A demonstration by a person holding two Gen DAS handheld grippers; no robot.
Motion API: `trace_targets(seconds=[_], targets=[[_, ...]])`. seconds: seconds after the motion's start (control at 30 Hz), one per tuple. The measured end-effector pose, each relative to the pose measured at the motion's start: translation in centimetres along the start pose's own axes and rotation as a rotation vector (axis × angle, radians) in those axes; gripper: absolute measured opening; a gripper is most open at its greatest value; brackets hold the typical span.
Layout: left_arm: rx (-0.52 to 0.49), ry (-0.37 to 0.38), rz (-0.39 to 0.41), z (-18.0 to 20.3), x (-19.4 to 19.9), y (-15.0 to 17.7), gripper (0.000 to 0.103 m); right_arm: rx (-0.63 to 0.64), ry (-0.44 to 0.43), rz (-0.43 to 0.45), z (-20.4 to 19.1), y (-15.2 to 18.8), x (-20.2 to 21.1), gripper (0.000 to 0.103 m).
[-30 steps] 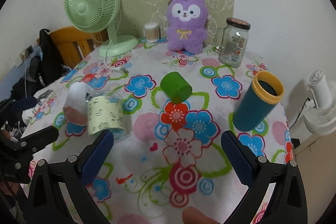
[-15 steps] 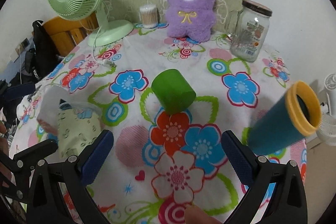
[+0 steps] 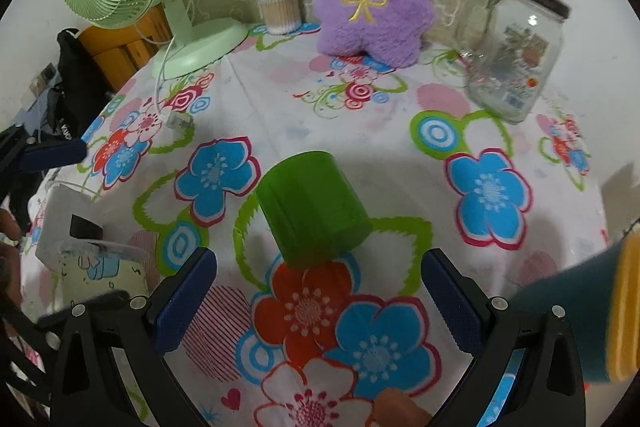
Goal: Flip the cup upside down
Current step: 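Close the right gripper around the green cup's body and lift it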
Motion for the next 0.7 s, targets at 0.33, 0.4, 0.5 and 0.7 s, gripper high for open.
trace_targets(seconds=[0.33,0.4,0.5,0.7], targets=[[-0.043,0.025,-0.040,0.8,-2.1,-0.5,0.103,-0.001,-0.068,-0.068,-0.1,-0.1,-2.2,0.057],[-0.039,0.026,-0.042,0.7,-2.2,-0.5,0.103,0.000,-0.073,-0.057,0.0,-0.3,-2.2,0.056],[-0.035,0.019,-0.043,0.6,-2.1,-0.5,0.103,-0.003,-0.070,-0.050,0.1,-0.4,-2.3,0.056],[-0.023,0.021,-0.035,0.4,-1.6,-0.7,0.103,-0.019,-0.068,-0.021,0.2,-0.6,-1.3,0.055]])
Point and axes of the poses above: each gripper's, at about its wrist camera, not at the fingertips, and x roughly against the way its jaws point, z to its right, y to its underside, the point moved 7 cm from there along -x, roughly the way its jaws point, and after that the axes turned 7 degrees about z, right-handed, at the moved point
